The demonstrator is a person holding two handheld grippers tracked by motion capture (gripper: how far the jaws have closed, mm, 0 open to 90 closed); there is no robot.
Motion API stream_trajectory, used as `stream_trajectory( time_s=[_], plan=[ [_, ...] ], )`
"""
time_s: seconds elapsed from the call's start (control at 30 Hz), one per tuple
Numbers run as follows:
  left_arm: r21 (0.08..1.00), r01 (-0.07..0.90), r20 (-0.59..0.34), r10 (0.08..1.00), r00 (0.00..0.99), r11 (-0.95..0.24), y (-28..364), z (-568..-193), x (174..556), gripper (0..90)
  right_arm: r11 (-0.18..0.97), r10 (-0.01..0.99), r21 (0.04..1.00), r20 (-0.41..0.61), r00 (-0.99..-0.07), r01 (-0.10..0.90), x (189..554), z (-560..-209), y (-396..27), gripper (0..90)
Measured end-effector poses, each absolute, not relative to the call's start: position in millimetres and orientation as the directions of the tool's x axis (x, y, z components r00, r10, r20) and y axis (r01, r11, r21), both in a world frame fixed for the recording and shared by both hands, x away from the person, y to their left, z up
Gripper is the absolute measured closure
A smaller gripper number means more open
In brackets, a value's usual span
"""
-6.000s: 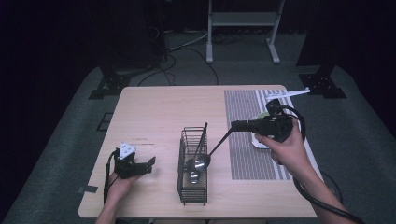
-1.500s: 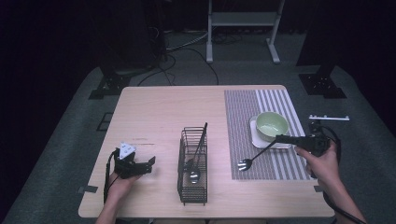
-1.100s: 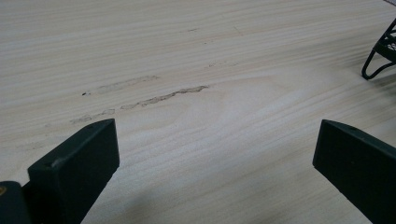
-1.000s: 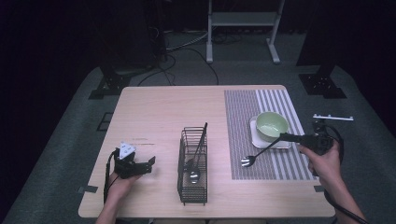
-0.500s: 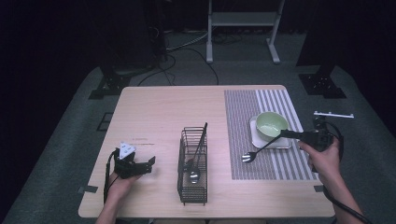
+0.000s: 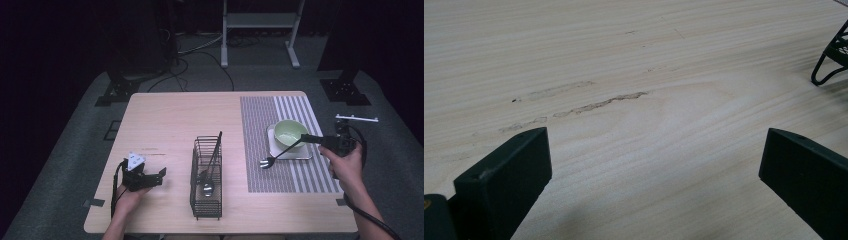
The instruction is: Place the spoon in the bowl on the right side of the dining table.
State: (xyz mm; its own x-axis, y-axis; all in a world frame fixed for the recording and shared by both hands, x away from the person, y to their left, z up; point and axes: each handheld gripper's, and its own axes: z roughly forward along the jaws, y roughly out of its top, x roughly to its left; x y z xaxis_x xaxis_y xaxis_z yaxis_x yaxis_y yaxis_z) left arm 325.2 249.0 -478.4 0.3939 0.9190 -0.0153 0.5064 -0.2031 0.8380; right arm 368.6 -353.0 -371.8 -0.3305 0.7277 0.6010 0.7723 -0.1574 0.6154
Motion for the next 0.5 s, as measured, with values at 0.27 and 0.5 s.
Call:
stream_trajectory(
  time_s=[0.27, 0.5],
  plan=[
    [0.838, 0.506, -0.015, 0.919, 0.395, -0.203, 249.0, -478.4, 325.2, 0.0, -0.182, 0.735, 0.621, 0.6, -0.314, 0.762, 375.4, -367.2, -356.0, 88.5],
    [0.837, 0.507, -0.015, 0.918, 0.396, -0.205, 249.0, -478.3, 325.1, 0.0, -0.202, 0.739, 0.626, 0.602, -0.303, 0.753, 380.3, -364.5, -357.6, 88.5]
  ],
)
